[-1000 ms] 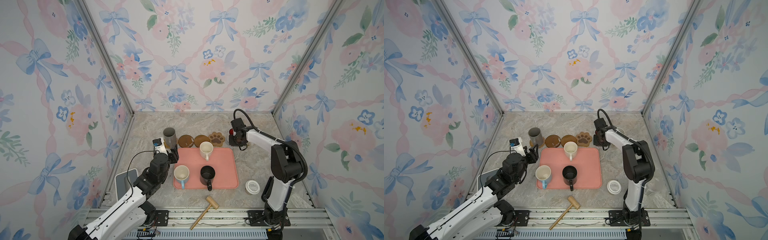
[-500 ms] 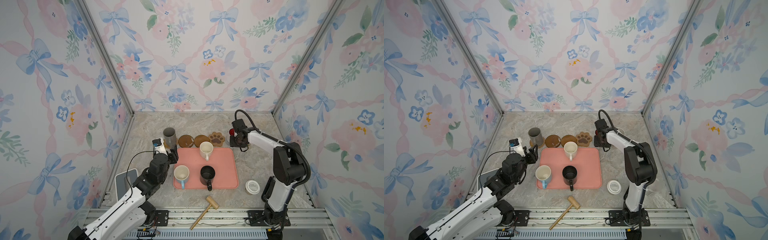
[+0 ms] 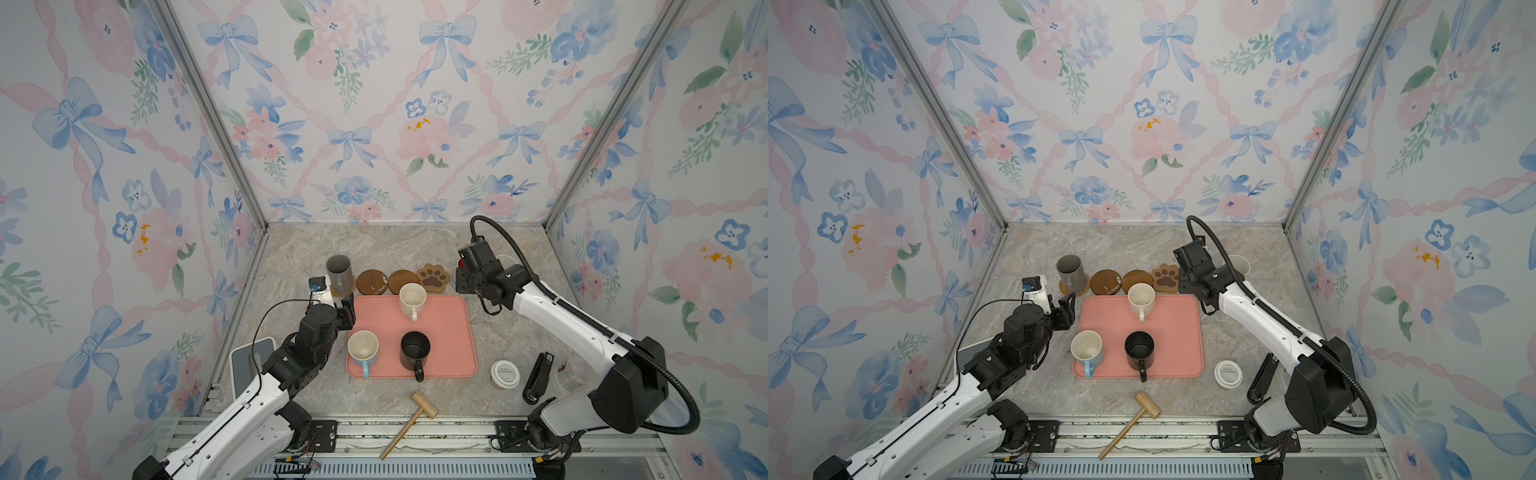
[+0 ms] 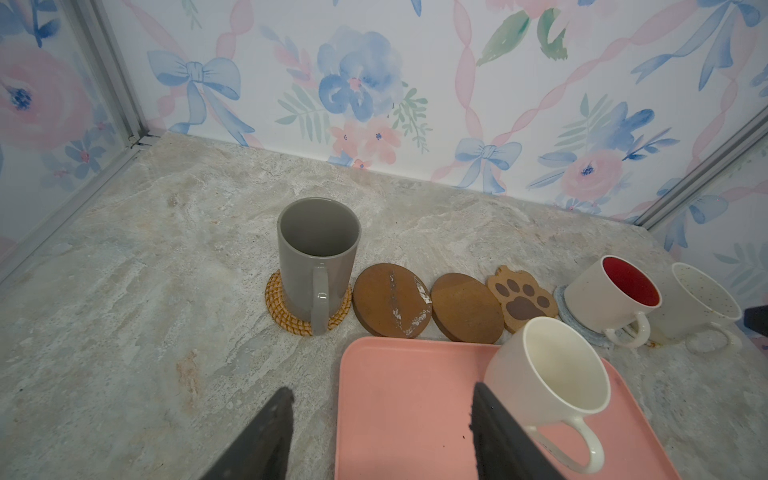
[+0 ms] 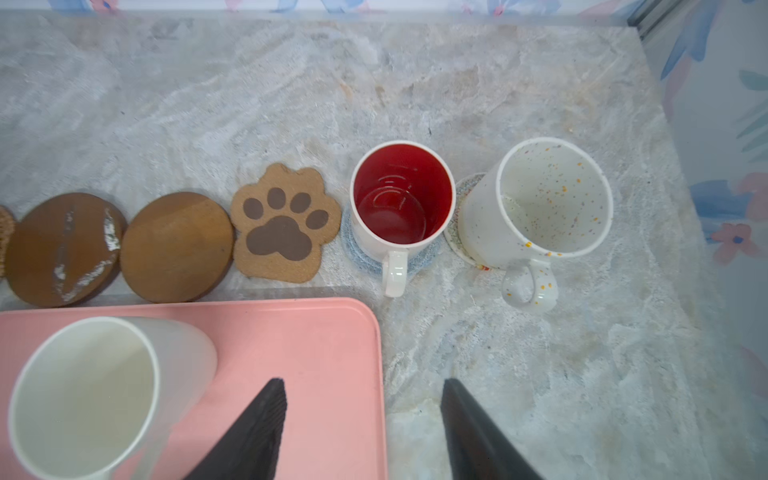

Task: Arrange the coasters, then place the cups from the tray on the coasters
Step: 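Open and raise the right gripper from the red-lined mug, then move the left gripper down over the blue-handled white mug while the right gripper hovers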

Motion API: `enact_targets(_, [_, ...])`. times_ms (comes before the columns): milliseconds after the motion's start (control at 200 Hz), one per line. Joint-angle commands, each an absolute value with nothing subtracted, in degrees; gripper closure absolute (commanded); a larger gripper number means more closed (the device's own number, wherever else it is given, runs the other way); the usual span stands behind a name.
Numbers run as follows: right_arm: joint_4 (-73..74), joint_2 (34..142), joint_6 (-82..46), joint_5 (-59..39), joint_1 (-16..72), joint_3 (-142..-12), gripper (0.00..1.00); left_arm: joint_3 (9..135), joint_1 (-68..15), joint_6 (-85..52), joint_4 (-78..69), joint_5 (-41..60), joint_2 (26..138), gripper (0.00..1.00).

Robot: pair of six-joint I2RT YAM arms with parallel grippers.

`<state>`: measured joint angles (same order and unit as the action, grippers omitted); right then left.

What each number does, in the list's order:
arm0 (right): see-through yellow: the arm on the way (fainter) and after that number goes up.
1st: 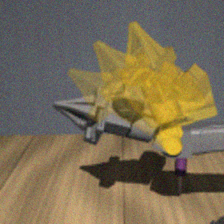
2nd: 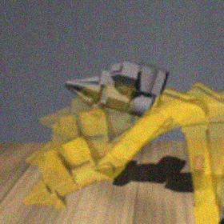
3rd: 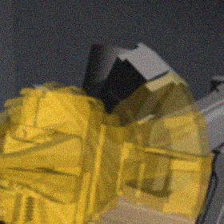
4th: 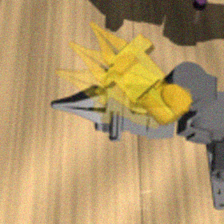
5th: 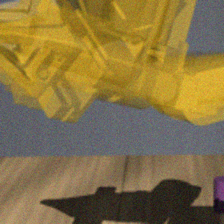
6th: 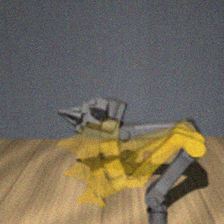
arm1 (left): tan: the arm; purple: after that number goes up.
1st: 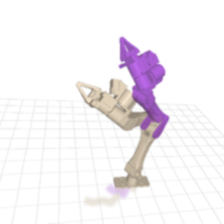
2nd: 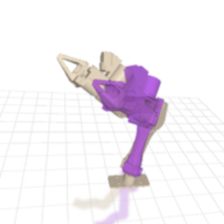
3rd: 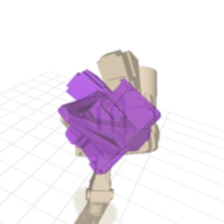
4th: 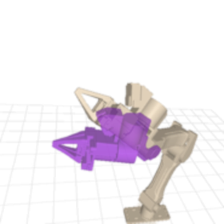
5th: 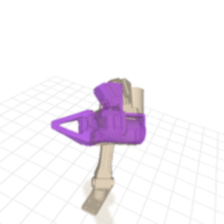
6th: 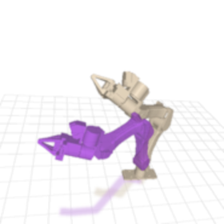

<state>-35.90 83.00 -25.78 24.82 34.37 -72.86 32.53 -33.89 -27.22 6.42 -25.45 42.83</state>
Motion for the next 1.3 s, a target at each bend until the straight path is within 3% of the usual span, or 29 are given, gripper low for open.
enact_targets(0, [-34.1,81.4,-27.6,28.7,36.5,-74.6,0.36,35.1,-34.3,-26.5,12.2,-21.8,41.6,0.37])
enact_targets(465, [-27.1,79.0,-28.3,24.4,37.4,-69.7,0.34,37.6,-36.7,-28.6,21.9,-11.7,41.9,0.41])
enact_targets(690, [-24.7,83.1,-28.0,20.3,37.3,-70.5,0.34,39.8,-41.2,-31.9,29.5,-11.2,43.2,0.49])
enact_targets(1295, [-22.4,85.3,-27.8,16.4,36.4,-70.1,0.34,41.8,-57.4,-46.5,43.8,-15.3,45.5,0.56])
